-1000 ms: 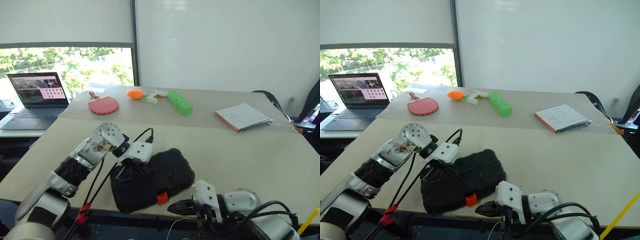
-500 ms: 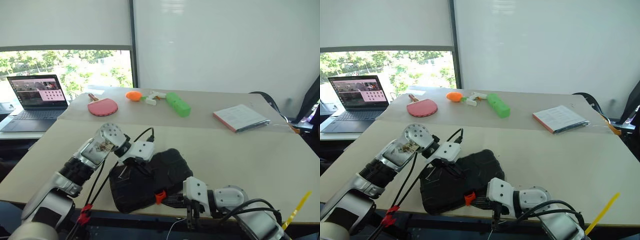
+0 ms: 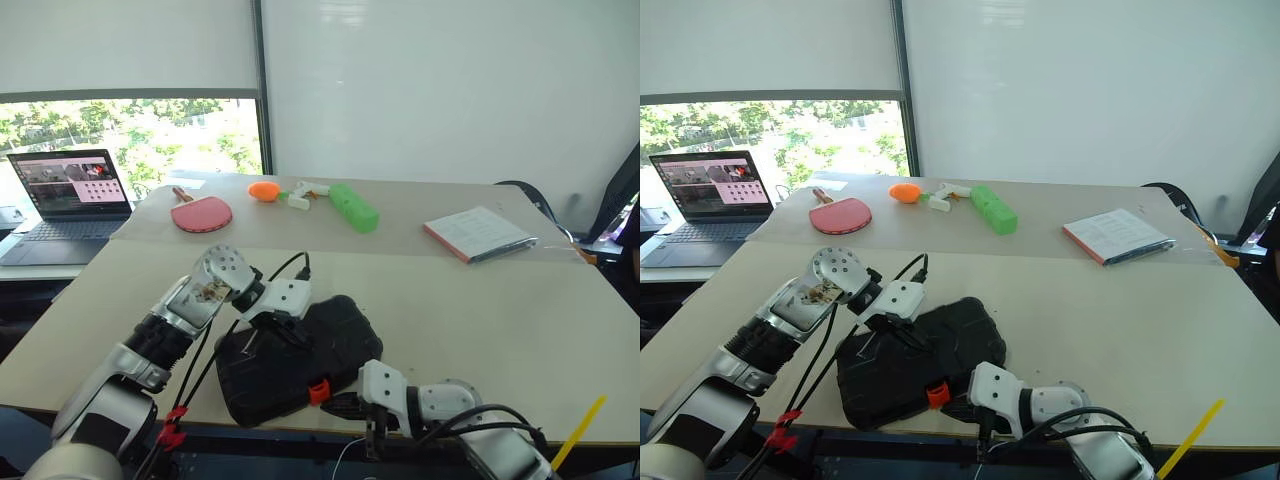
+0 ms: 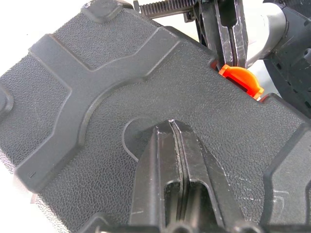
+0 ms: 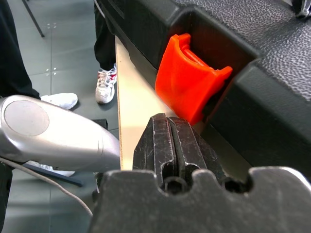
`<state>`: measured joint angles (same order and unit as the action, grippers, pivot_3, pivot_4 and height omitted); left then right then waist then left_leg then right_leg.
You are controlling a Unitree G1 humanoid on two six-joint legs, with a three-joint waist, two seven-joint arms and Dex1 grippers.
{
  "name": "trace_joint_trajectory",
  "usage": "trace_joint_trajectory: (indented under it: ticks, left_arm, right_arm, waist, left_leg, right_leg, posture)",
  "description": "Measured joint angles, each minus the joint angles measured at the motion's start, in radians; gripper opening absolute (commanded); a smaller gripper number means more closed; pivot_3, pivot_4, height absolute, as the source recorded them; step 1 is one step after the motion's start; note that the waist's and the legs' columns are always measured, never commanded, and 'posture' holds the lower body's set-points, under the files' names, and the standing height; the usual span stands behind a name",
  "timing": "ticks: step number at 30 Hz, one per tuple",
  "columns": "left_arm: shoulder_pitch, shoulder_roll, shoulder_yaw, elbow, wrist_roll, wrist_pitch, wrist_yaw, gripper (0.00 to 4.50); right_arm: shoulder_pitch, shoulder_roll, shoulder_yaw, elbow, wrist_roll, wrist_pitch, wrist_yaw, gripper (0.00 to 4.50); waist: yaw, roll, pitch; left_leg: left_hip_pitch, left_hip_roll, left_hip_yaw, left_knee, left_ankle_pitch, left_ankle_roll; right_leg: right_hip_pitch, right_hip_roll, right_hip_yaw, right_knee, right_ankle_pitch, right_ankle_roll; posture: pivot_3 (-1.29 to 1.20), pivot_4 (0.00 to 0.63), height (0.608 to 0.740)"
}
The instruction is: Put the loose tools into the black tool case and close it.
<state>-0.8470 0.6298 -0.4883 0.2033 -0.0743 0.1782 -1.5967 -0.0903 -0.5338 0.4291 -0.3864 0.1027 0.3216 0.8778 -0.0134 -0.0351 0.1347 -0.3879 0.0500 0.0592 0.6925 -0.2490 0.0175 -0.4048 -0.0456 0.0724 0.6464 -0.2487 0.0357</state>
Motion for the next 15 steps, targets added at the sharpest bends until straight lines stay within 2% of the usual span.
trace_joint_trajectory:
  ticks: [7, 15]
  left_arm:
    - [0.002, -0.009, 0.002, -0.001, 0.000, -0.003, -0.001, 0.04]
    - [0.007, -0.012, 0.006, -0.002, 0.000, -0.003, 0.001, 0.04]
  right_arm:
    - [0.035, -0.045, -0.048, -0.057, 0.053, 0.000, 0.035, 0.00]
    - [0.010, -0.009, -0.029, -0.053, 0.068, 0.006, 0.033, 0.00]
  waist:
    - [0.003, 0.000, 0.000]
    - [0.004, 0.001, 0.000]
  left_leg:
    - [-0.001, 0.000, 0.000, -0.001, 0.000, 0.000]
    - [-0.001, 0.000, -0.001, -0.002, 0.000, 0.000]
  right_leg:
    - [0.000, 0.000, 0.000, -0.002, -0.001, 0.000]
    - [0.000, 0.000, 0.000, -0.003, -0.001, 0.000]
  posture:
    - [0.00, 0.150, 0.738]
    - [0.00, 0.150, 0.738]
